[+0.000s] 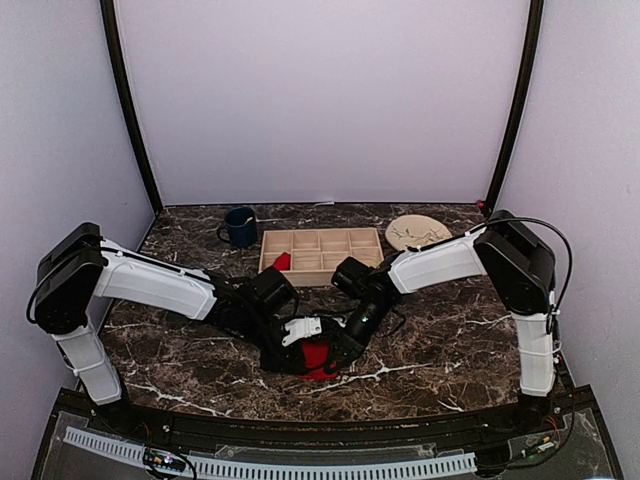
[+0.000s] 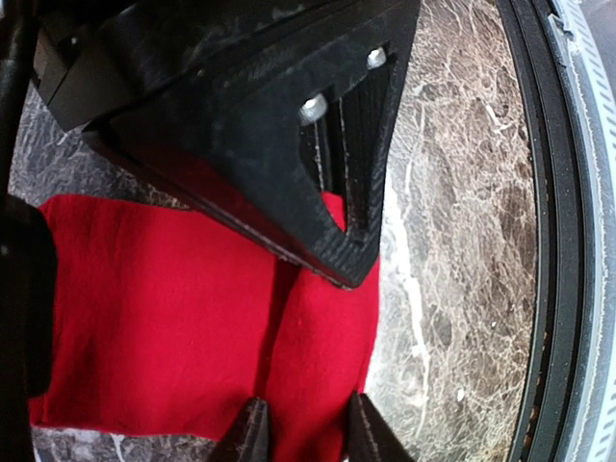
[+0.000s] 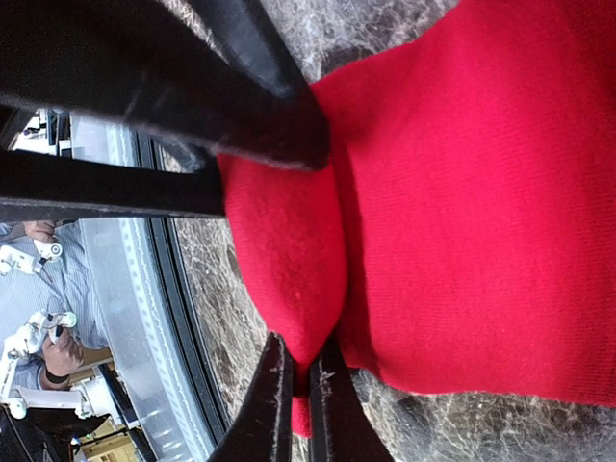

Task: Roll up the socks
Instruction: Roll the sock at the center of the board.

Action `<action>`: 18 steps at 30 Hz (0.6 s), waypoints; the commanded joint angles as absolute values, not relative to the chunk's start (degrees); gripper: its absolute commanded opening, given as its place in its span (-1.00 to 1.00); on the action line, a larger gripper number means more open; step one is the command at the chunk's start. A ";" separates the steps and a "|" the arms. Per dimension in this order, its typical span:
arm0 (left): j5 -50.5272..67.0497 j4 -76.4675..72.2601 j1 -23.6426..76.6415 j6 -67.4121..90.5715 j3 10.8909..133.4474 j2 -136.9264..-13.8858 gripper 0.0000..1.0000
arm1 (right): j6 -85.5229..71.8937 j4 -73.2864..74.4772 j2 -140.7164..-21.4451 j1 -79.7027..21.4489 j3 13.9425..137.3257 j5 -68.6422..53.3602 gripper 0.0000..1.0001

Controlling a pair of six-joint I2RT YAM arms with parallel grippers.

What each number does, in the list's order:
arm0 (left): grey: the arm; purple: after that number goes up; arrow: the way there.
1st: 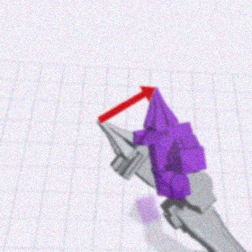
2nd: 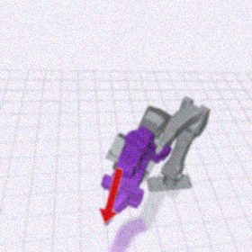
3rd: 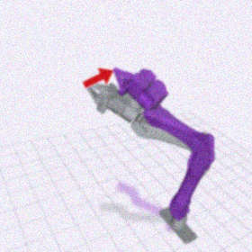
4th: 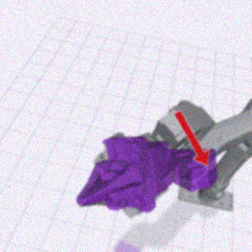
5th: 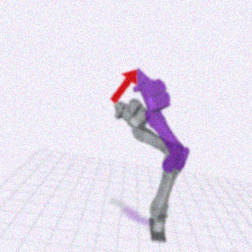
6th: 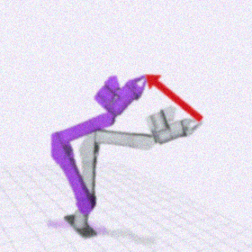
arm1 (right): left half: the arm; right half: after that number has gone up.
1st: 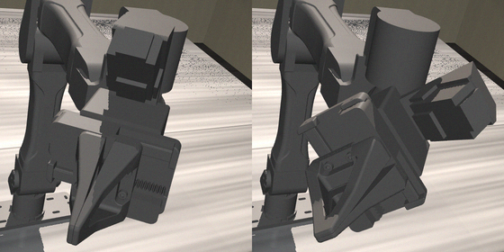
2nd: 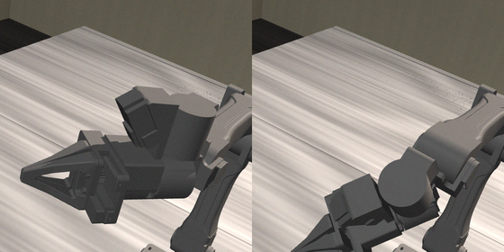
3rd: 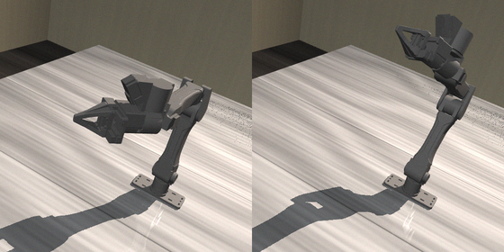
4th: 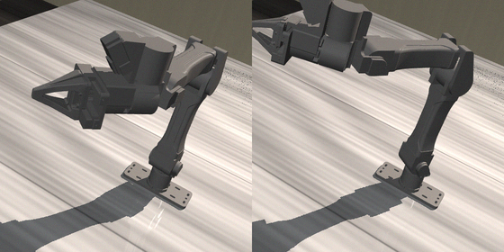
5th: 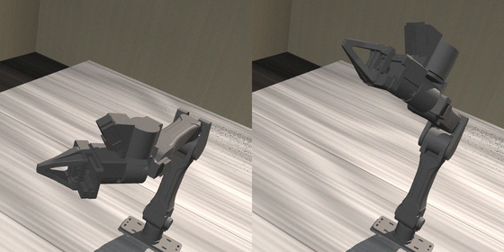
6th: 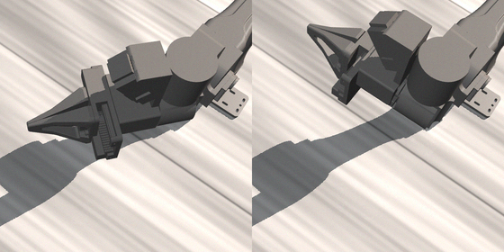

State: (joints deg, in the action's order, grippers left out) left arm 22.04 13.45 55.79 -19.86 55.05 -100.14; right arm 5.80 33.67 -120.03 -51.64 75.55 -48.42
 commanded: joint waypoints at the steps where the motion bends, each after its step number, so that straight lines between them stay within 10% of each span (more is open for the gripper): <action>1: 24.37 17.05 56.82 -20.22 56.36 -102.19 -0.55 | 5.78 32.53 -120.43 -51.42 78.30 -51.13 -0.97; 18: 28.41 20.61 56.87 -19.87 57.46 -104.68 -1.00 | 3.29 28.00 -119.27 -50.01 75.34 -52.92 -0.71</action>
